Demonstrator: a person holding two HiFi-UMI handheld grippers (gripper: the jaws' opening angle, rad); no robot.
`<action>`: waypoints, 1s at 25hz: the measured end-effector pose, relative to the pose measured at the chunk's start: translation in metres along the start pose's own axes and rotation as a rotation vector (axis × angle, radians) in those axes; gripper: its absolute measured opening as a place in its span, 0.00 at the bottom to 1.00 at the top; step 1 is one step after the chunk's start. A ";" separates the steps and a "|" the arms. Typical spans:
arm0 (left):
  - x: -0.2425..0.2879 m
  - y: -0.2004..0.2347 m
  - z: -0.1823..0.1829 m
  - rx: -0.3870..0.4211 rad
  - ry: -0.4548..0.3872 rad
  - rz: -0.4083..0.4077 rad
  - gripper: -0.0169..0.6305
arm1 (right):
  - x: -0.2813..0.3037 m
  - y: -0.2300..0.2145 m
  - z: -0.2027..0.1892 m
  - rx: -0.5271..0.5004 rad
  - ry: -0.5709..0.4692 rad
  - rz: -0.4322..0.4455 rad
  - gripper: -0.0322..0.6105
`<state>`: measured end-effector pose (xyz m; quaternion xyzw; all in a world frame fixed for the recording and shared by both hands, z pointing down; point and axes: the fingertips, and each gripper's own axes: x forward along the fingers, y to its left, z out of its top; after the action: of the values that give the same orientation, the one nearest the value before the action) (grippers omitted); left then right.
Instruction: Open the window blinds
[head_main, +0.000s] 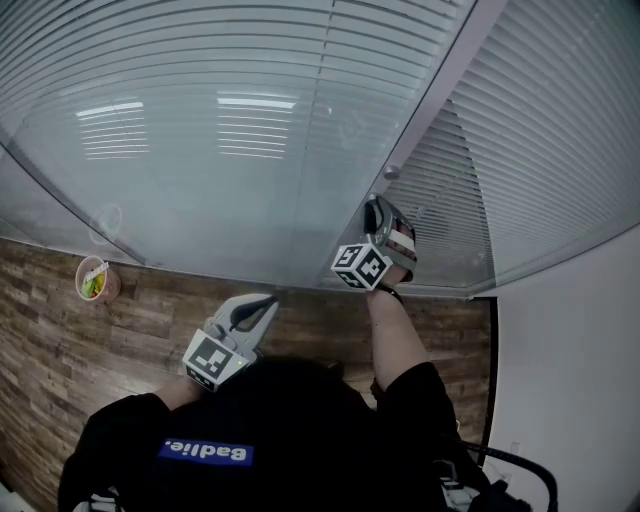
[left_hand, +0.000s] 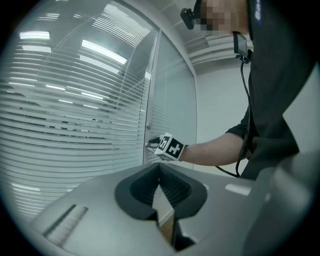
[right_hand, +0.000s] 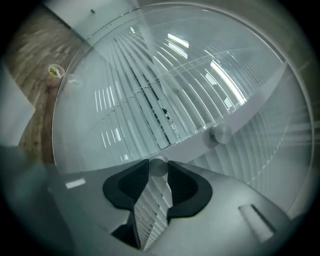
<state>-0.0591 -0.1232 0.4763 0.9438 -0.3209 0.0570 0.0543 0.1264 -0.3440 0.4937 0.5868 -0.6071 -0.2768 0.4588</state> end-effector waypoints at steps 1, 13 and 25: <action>0.000 0.000 -0.001 0.001 0.002 0.000 0.02 | 0.000 0.001 0.000 -0.036 -0.001 -0.007 0.24; 0.001 -0.005 -0.004 -0.004 0.016 -0.010 0.02 | -0.001 0.000 -0.008 0.293 -0.015 0.099 0.32; 0.002 -0.011 -0.007 -0.007 0.016 -0.022 0.02 | 0.000 -0.018 -0.011 1.371 -0.150 0.305 0.33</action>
<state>-0.0517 -0.1148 0.4823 0.9466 -0.3105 0.0629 0.0608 0.1444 -0.3447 0.4831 0.6314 -0.7499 0.1958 -0.0239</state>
